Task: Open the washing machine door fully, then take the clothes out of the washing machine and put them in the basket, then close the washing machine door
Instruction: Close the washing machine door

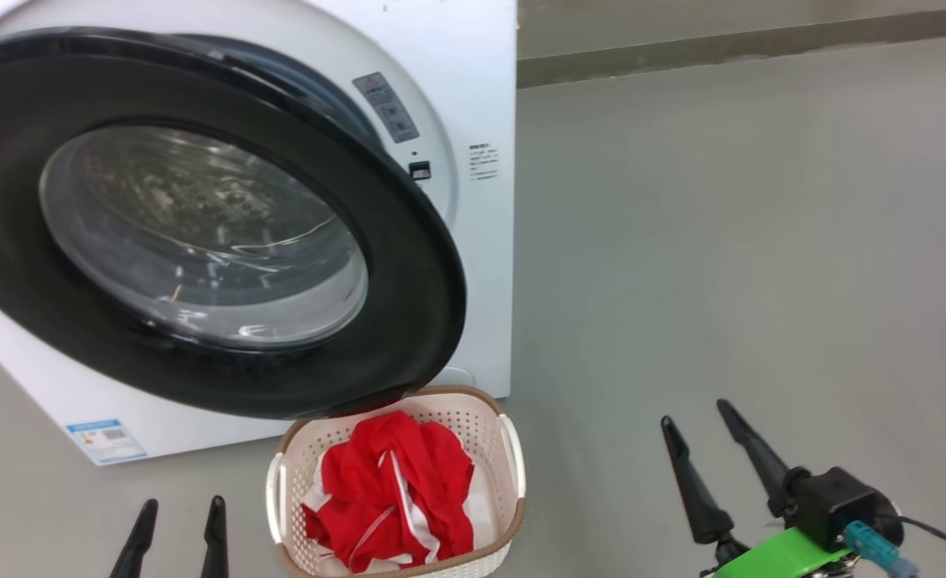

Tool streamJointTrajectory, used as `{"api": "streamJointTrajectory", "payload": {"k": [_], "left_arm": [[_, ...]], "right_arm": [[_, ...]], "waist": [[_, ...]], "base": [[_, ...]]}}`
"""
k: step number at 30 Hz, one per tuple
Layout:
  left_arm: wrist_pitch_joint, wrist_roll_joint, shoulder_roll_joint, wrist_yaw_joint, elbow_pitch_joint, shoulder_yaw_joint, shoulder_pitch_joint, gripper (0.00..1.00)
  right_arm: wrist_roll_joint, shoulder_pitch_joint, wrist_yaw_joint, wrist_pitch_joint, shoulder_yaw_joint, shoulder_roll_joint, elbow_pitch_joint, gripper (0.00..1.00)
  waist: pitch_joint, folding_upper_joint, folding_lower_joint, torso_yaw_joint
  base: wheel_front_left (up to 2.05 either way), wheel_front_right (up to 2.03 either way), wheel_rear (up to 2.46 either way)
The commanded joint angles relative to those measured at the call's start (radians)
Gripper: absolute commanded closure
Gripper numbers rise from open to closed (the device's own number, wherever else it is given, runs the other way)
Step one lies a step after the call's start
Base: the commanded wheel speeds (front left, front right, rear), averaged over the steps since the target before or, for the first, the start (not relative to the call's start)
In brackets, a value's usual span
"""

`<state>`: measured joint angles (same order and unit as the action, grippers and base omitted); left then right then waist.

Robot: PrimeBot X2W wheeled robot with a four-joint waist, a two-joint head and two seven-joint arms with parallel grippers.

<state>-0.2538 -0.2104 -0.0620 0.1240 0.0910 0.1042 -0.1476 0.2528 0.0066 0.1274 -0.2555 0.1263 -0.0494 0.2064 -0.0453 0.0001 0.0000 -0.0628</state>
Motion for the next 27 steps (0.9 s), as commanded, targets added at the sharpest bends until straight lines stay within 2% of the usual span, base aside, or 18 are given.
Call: {"api": "streamJointTrajectory", "payload": {"k": [1,2,11,20,27], "left_arm": [[-0.008,0.009,-0.003,0.006,-0.030,0.025,0.026,0.00],[-0.008,0.010,-0.002,0.007,-0.033,0.025,0.026,0.00],[-0.008,0.017,0.002,0.007,-0.046,0.006,0.033,0.00],[-0.008,0.026,0.005,0.007,-0.052,-0.028,0.070,0.00],[-0.008,0.016,0.006,0.007,-0.049,-0.063,0.116,0.00]], "right_arm": [[-0.007,-0.037,0.003,-0.006,0.041,-0.005,-0.010,0.91],[-0.002,-0.040,0.003,-0.006,0.052,-0.006,-0.002,1.00],[0.072,-0.150,0.003,-0.006,0.150,-0.034,0.081,1.00],[0.175,-0.355,0.003,-0.006,0.315,-0.060,0.213,1.00],[0.273,-0.528,0.003,-0.006,0.402,-0.069,0.293,1.00]], "waist": [[0.003,-0.0001,0.0000,0.021],[0.005,-0.0001,0.0000,0.027],[0.029,-0.0001,0.0000,0.074],[0.077,-0.0001,0.0000,0.152],[0.149,-0.0001,0.0000,0.218]], "base": [[0.00,0.00,0.00],[0.00,0.00,0.00],[0.00,0.00,0.00],[0.00,0.00,0.00],[0.00,0.00,0.00]]}}
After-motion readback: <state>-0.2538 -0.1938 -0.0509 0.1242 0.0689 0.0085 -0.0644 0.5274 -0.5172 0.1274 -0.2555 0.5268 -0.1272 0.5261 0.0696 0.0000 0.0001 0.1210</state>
